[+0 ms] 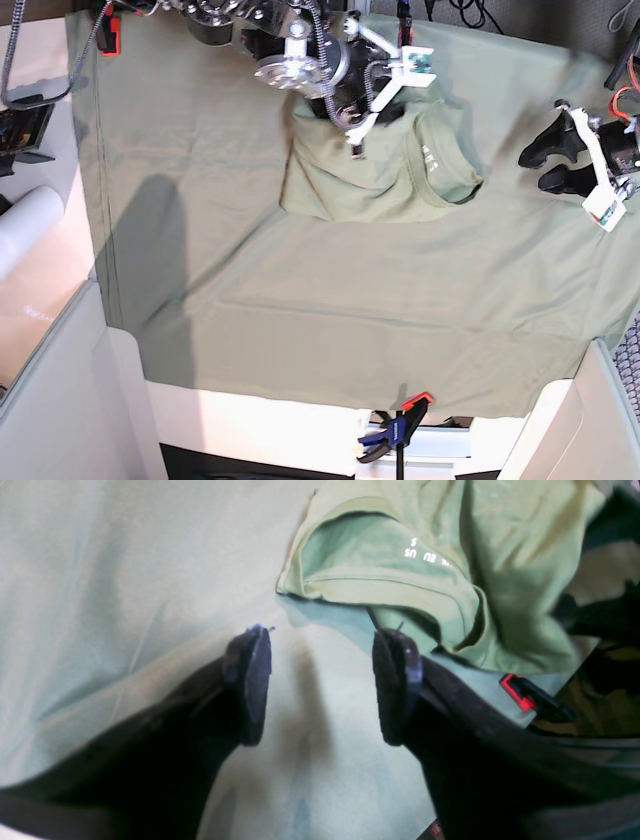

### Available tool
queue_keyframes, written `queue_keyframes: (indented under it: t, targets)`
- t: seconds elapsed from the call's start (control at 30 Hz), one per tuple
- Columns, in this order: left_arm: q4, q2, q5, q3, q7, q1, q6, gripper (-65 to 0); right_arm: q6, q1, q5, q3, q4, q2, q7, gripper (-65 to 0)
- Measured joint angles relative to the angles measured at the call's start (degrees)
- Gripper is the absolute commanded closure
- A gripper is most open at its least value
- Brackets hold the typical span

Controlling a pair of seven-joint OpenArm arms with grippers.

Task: Fold the T-shirt properly
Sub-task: 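Grasp the folded bundle with the right gripper and fold it over, then grasp the bundle edges with both grippers and lift them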

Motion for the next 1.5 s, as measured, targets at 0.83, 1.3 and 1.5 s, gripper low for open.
queue_keyframes:
  t: [0.83,1.3,1.5]
  targets:
    - [2.14,-1.68,-1.49,-3.28,-0.39,0.02,-0.07,-34.1,-11.76,-1.38,-6.64,5.51,-2.84,-17.49,1.03,0.0]
    - [18.69,4.07,10.91,8.35,-7.87,4.22,0.11,0.0,-21.86,-1.11,1.77,43.28,-5.92,-17.79,3.15,0.0]
    - [16.87,10.05,24.02,16.83,-12.98,-0.42,-0.11,0.0,-18.95,-1.57,5.44,49.79,-14.10,-17.84,2.51,0.0]
